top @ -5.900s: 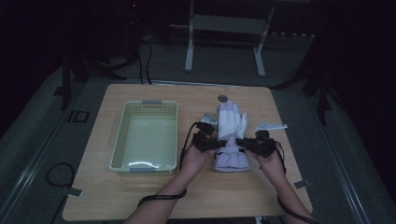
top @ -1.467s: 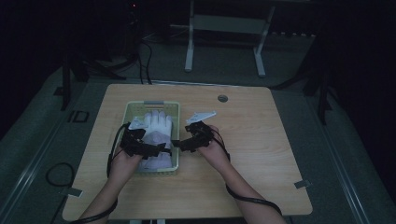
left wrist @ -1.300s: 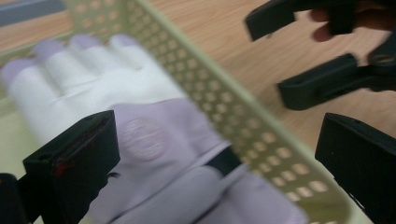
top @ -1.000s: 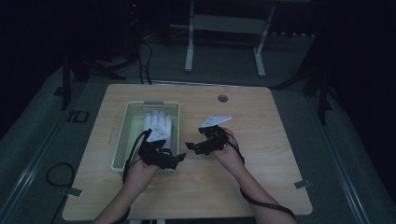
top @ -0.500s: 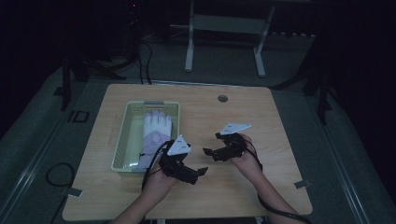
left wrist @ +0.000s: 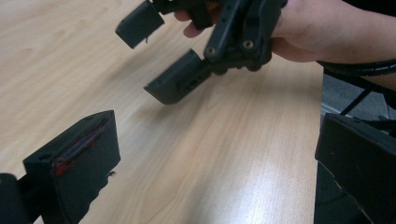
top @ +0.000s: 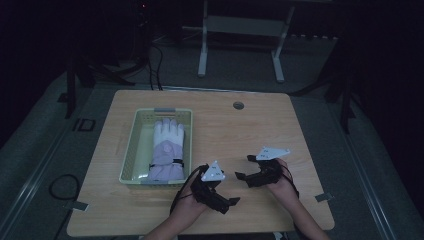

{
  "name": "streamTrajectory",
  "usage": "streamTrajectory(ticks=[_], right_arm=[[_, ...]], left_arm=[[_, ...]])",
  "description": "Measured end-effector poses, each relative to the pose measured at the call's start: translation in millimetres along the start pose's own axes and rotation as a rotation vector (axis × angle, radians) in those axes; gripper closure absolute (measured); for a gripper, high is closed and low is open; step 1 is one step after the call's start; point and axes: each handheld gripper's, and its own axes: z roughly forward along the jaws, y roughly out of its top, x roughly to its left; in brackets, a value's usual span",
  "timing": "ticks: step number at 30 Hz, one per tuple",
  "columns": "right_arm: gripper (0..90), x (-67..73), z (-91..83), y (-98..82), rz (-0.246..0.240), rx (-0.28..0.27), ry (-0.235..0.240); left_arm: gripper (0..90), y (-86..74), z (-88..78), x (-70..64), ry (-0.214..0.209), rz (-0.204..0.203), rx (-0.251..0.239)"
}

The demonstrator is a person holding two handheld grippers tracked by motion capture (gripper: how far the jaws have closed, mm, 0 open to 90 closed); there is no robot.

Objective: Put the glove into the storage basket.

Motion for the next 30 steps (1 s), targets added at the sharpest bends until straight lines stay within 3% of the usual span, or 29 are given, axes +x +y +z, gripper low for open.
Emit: streamTrajectory(ticks=[7,11,22,30], right_arm=[[14.2,-5.1,-5.5,-22.7,0.035,0.007,-0.013],[14.2,-6.5,-8.7,-32.9,0.045,0.016,-0.014],[14.0,-6.1,-19.5,-53.9,0.062,0.019,-0.023],[14.0,-6.9,-35.0,-64.9,0.053,-0.044,-0.046]], left_arm=[[0.2,-12.9,21.6,-3.6,-0.038,0.008,0.007],[0.2,-20.4,27.8,-5.2,-0.045,0.0,-0.035],[0.1,-28.0,40.1,-8.4,-0.073,0.014,-0.025],[0.2,-32.3,41.3,-9.8,-0.078,0.024,-0.052]])
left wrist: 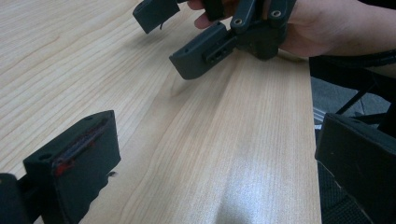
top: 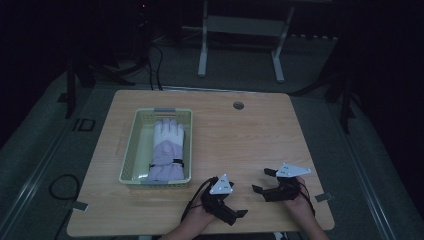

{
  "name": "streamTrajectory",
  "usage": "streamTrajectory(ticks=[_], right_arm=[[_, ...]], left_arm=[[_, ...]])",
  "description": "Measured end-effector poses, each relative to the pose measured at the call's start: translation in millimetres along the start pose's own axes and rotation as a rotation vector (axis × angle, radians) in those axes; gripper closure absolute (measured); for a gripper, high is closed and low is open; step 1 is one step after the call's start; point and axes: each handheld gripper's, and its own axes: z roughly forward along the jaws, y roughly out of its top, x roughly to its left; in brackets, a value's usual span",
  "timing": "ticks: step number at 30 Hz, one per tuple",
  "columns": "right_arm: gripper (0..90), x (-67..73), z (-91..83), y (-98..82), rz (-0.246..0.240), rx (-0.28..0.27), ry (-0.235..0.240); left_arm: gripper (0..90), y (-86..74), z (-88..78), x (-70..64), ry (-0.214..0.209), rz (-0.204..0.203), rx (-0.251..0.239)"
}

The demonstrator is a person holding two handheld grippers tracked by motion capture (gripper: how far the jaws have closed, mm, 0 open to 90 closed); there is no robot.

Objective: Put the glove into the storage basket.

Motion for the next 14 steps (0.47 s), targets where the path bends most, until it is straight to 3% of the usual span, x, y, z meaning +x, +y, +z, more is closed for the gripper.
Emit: streamTrajectory(ticks=[14], right_arm=[[14.0,-3.9,1.3,-2.7,-0.01,0.012,-0.033]], left_arm=[[0.2,-1.8,1.5,0.2,-0.009,0.006,0.008]])
